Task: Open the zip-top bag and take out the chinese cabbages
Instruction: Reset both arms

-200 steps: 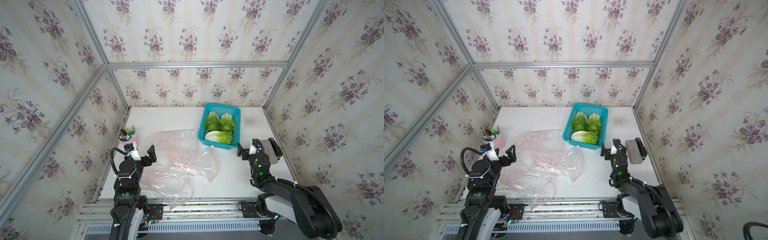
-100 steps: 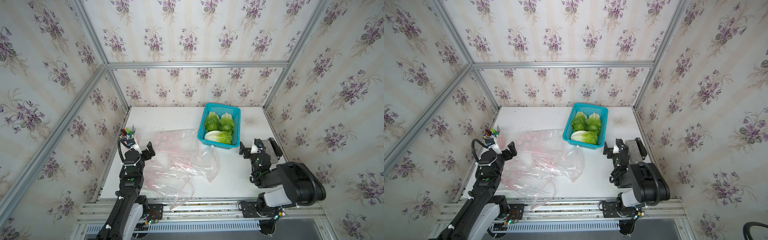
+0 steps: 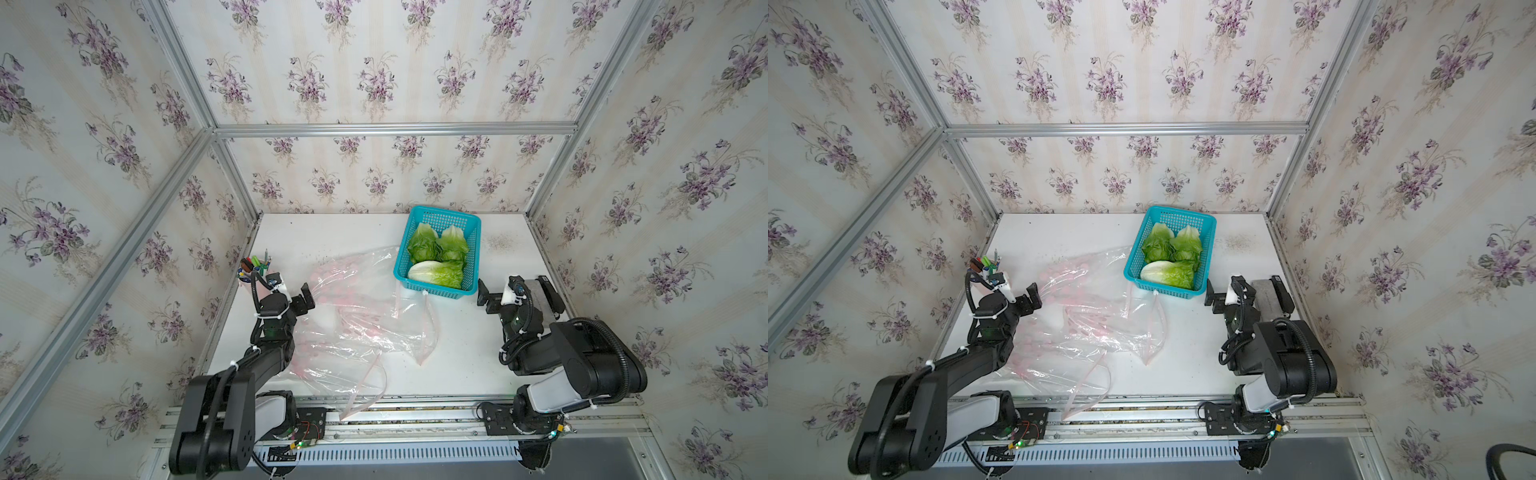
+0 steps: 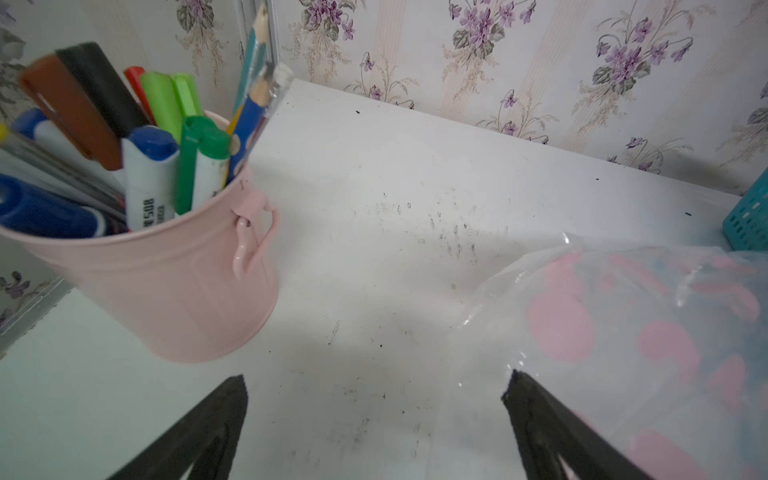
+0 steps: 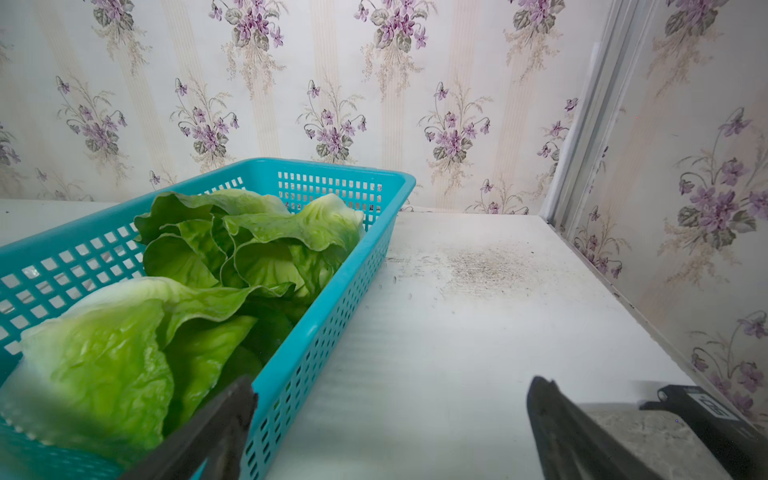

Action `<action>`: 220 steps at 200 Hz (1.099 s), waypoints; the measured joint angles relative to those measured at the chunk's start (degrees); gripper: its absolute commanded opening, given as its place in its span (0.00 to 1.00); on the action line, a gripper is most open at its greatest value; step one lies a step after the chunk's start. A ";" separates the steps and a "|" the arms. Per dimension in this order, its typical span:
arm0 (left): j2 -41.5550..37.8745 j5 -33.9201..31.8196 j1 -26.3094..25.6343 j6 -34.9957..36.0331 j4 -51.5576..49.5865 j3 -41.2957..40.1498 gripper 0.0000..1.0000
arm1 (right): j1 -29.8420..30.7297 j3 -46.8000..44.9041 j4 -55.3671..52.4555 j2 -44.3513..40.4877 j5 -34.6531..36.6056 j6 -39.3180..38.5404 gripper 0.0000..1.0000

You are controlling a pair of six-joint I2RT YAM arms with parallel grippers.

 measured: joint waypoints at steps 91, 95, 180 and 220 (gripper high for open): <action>13.92 3.19 -8.37 11.80 5.79 8.79 0.99 | 0.66 -2.10 4.39 0.24 -0.59 -0.46 1.00; 13.94 3.15 -8.39 11.82 5.20 8.90 0.99 | 0.66 -2.10 4.37 0.24 -0.59 -0.48 1.00; 14.10 1.20 -7.91 11.69 1.11 10.38 0.99 | 0.66 0.92 1.81 0.24 -0.24 -0.55 1.00; 14.10 1.16 -7.93 11.69 0.79 10.38 0.99 | 0.66 1.97 -0.42 0.24 0.74 -0.48 1.00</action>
